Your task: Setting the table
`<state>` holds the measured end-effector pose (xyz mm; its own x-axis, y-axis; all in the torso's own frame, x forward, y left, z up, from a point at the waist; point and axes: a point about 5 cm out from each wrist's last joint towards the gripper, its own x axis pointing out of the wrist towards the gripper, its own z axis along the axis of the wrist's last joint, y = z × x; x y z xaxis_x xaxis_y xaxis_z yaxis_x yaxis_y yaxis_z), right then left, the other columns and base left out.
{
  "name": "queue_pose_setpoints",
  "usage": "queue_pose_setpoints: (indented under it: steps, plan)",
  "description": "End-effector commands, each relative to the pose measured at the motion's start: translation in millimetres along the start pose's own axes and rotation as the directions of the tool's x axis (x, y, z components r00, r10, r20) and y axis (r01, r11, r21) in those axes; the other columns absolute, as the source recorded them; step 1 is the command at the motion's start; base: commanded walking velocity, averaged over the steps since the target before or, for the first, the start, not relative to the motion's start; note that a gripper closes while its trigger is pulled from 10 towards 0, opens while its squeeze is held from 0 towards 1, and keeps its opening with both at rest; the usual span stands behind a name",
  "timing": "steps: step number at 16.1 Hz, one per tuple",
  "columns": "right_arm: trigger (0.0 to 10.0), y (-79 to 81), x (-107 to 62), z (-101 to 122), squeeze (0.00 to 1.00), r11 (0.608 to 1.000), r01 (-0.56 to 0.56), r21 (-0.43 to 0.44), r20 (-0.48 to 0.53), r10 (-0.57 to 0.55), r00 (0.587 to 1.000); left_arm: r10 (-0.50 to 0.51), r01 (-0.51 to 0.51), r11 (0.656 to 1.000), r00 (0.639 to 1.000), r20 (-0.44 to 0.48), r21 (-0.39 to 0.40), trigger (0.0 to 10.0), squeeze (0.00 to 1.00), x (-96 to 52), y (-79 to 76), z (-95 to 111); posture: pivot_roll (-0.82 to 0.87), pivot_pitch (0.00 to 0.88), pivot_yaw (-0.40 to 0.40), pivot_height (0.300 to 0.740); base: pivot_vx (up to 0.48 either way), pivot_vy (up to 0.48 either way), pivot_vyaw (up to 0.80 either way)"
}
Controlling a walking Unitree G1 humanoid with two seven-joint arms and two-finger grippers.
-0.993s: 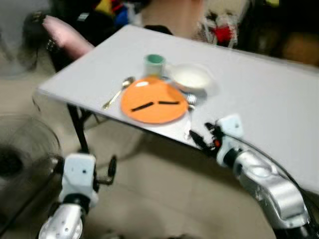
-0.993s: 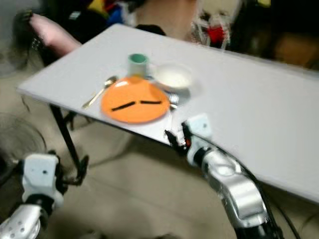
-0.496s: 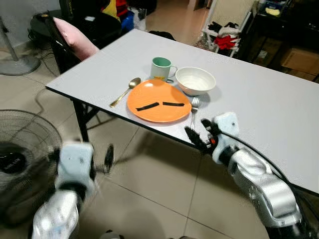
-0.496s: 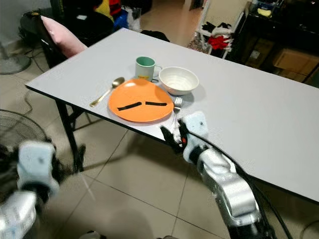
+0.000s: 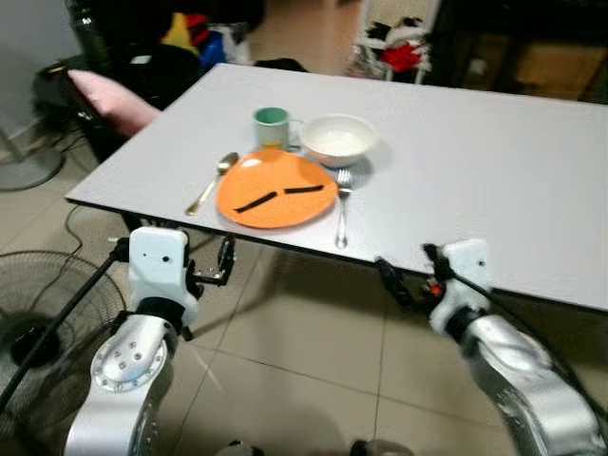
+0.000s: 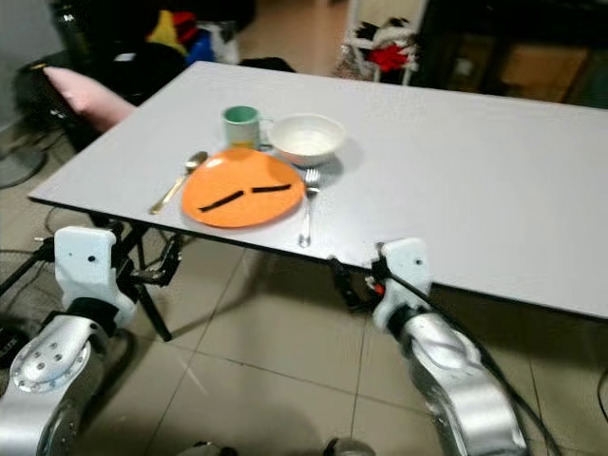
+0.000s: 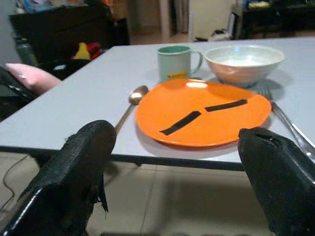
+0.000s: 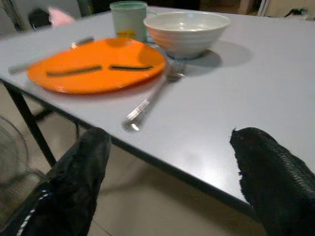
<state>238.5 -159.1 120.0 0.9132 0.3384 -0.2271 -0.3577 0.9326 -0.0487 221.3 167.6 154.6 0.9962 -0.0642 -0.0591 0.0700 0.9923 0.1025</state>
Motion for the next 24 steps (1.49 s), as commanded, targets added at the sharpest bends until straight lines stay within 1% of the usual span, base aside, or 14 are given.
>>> queue_pose_setpoints:
  steps: [1, 2, 4, 6, 8, 9, 10, 11, 12, 15, 17, 19, 21, 24]
  plan:
    - [10.0, 8.0, 1.7, 8, 1.00, 0.999, -0.046, -0.012, 0.025, 0.046, 0.999, 0.028, -0.028, 1.000, 0.999, -0.018, 0.011, 10.0, 1.00, -5.6, 2.8, -4, -0.09, 0.030, 0.062, 0.740, 0.000, 0.000, 0.80]
    - [10.0, 11.1, 2.7, 14, 1.00, 0.997, -0.078, 0.016, 0.057, 0.077, 0.995, 0.049, -0.049, 0.999, 0.998, -0.026, 0.009, 10.0, 1.00, -16.0, 2.4, -5, -0.08, 0.042, 0.049, 0.740, 0.000, 0.000, 0.80]
    - [10.0, 13.9, 3.2, 17, 1.00, 0.993, -0.110, 0.035, 0.081, 0.107, 0.991, 0.062, -0.061, 0.998, 0.997, -0.050, 0.026, 10.0, 1.00, -27.6, 0.4, -7, -0.06, 0.045, 0.042, 0.740, 0.000, 0.000, 0.80]
    - [10.0, 16.4, 1.8, 15, 1.00, 0.990, -0.131, 0.061, 0.081, 0.126, 0.989, 0.075, -0.074, 0.997, 0.995, -0.062, 0.020, 10.0, 1.00, -35.6, -1.6, -8, -0.05, 0.043, 0.037, 0.740, 0.000, 0.000, 0.80]
    - [10.0, 18.6, 0.4, 16, 1.00, 0.987, -0.147, 0.061, 0.085, 0.142, 0.986, 0.100, -0.098, 0.995, 0.993, -0.057, 0.037, 10.0, 1.00, -40.5, -0.9, -8, -0.04, 0.036, 0.038, 0.740, 0.000, 0.000, 0.80]
    - [10.0, 19.3, 1.7, 18, 1.00, 0.986, -0.156, 0.057, 0.093, 0.150, 0.984, 0.127, -0.125, 0.991, 0.991, -0.053, 0.044, 10.0, 0.62, -42.5, 0.6, -8, -0.04, 0.032, 0.031, 0.740, 0.000, 0.000, 0.80]
    - [10.0, 19.3, 2.2, 18, 1.00, 0.986, -0.157, 0.057, 0.096, 0.151, 0.984, 0.123, -0.120, 0.991, 0.991, -0.051, 0.050, 10.0, 0.60, -42.1, 0.4, -8, -0.04, 0.032, 0.031, 0.740, 0.000, 0.000, 0.80]
    - [10.0, 19.1, 2.8, 17, 1.00, 0.986, -0.156, 0.056, 0.099, 0.150, 0.984, 0.107, -0.103, 0.991, 0.993, -0.046, 0.085, 10.0, 0.33, -39.7, -0.1, -7, -0.03, 0.026, 0.031, 0.740, 0.000, 0.000, 0.80]
    - [10.0, 19.1, 2.4, 16, 1.00, 0.986, -0.153, 0.063, 0.100, 0.147, 0.984, 0.112, -0.107, 0.989, 0.993, -0.042, 0.104, 10.0, 0.00, -39.5, 1.2, -6, -0.03, 0.021, 0.043, 0.740, 0.000, 0.000, 0.80]
    - [10.0, 17.6, 0.1, 16, 1.00, 0.988, -0.137, 0.068, 0.104, 0.129, 0.986, 0.131, -0.124, 0.985, 0.990, -0.051, 0.121, 10.0, 0.00, -42.5, 2.6, -9, -0.04, 0.015, 0.054, 0.740, 0.000, 0.000, 0.80]
    - [10.0, 19.1, -0.9, 16, 1.00, 0.986, -0.158, 0.056, 0.103, 0.152, 0.983, 0.140, -0.133, 0.982, 0.989, -0.049, 0.134, 10.0, 0.00, -41.3, 2.7, -9, -0.03, 0.006, 0.053, 0.740, 0.000, 0.000, 0.80]
    - [10.0, 19.8, 1.3, 19, 1.00, 0.985, -0.167, 0.049, 0.115, 0.160, 0.980, 0.148, -0.142, 0.981, 0.988, -0.037, 0.136, 10.0, 0.00, -39.5, 4.5, -6, -0.02, 0.001, 0.044, 0.740, 0.000, 0.000, 0.80]
    - [10.0, 16.0, 6.0, 21, 1.00, 0.988, -0.141, 0.056, 0.127, 0.133, 0.983, 0.161, -0.155, 0.978, 0.987, -0.027, 0.138, 10.0, 0.00, -40.1, 5.9, -3, -0.02, 0.004, 0.033, 0.740, 0.000, 0.000, 0.80]
    - [10.0, 16.0, 8.7, 20, 1.00, 0.988, -0.147, 0.054, 0.130, 0.139, 0.982, 0.166, -0.158, 0.976, 0.985, -0.045, 0.147, 10.0, 0.00, -47.5, 2.8, -7, -0.01, 0.018, 0.021, 0.740, 0.000, 0.000, 0.80]
